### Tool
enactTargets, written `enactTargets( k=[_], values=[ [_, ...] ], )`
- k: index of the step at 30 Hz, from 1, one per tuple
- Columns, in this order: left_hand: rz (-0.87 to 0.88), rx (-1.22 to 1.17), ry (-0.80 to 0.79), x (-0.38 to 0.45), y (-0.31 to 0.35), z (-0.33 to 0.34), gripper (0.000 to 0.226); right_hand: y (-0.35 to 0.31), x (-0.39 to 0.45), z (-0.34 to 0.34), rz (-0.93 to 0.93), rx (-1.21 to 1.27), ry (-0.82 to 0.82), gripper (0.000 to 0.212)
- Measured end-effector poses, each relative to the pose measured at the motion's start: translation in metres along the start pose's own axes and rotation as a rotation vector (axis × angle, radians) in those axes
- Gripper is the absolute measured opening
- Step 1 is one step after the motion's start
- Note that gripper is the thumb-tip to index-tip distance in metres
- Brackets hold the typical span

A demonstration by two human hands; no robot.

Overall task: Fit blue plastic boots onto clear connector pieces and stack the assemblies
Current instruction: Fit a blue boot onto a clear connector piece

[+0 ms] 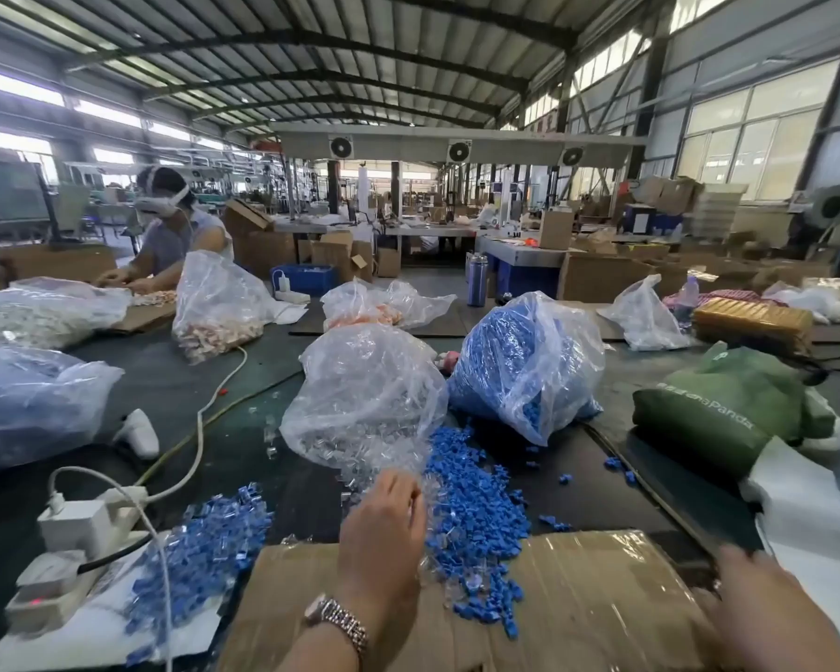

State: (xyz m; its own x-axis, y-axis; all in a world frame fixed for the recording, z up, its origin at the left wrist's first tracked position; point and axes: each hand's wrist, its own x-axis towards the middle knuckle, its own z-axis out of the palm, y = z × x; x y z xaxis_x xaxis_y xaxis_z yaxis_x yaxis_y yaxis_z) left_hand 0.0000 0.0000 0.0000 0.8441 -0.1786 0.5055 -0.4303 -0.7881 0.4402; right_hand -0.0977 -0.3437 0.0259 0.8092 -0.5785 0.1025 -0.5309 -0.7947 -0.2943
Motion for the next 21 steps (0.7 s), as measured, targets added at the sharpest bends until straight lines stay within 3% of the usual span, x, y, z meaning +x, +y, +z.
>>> enactTargets(
  k=[6, 10, 17, 21],
  values=[
    [-0.135, -0.052, 0.057, -0.012, -0.026, 0.002, 0.012, 0.031, 0.001, 0.020, 0.059, -0.212, -0.007, 0.046],
    [-0.156, -0.085, 0.051, -0.013, -0.029, -0.001, 0.015, 0.021, -0.008, 0.016, 0.095, -0.240, 0.001, 0.021],
    [-0.192, -0.122, 0.057, -0.014, -0.029, -0.002, 0.018, -0.055, -0.029, 0.003, -0.097, -0.209, 0.198, 0.025],
    [-0.182, -0.118, 0.046, -0.012, -0.029, -0.001, 0.016, -0.109, -0.018, 0.013, -0.293, -0.108, 0.149, 0.037]
  ],
)
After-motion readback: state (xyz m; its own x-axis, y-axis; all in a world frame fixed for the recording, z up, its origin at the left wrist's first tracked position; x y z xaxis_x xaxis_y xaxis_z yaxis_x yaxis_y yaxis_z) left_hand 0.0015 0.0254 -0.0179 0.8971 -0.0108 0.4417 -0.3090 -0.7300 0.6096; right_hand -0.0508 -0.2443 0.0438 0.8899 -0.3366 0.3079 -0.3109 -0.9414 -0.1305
